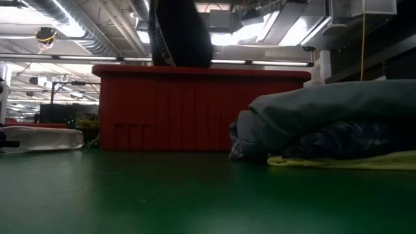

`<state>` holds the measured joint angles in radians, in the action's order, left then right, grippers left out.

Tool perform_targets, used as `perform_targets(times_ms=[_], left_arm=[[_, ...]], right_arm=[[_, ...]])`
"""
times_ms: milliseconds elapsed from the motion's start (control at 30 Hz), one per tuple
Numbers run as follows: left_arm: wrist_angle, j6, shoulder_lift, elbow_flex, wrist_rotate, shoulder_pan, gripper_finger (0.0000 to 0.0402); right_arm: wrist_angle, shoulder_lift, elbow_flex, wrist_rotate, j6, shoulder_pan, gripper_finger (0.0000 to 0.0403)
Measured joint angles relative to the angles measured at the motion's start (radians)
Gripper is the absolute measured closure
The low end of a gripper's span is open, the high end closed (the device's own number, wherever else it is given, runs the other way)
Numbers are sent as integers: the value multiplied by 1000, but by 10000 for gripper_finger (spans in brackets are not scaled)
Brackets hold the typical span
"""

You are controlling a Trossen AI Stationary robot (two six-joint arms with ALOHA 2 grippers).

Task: Fold Laundry from Bin
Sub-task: Fold the dark blue underwear shorts

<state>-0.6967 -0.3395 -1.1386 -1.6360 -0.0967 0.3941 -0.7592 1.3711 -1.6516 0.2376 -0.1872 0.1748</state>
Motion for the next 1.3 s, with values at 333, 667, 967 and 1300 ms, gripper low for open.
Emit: perform_targets(times_ms=[333,667,967,1300], left_arm=[[6,111,-43,0,10,-106,401],[75,280,-154,0,-159,-246,401],[230,-4,-198,0,-137,-459,401],[81,163,-304,0,207,-764,401]], right_arm=[[96,75,0,-243,47,149,315],[209,187,0,-178,-57,145,315],[247,193,1,-347,-44,109,315],[251,188,0,-346,-238,-95,315]])
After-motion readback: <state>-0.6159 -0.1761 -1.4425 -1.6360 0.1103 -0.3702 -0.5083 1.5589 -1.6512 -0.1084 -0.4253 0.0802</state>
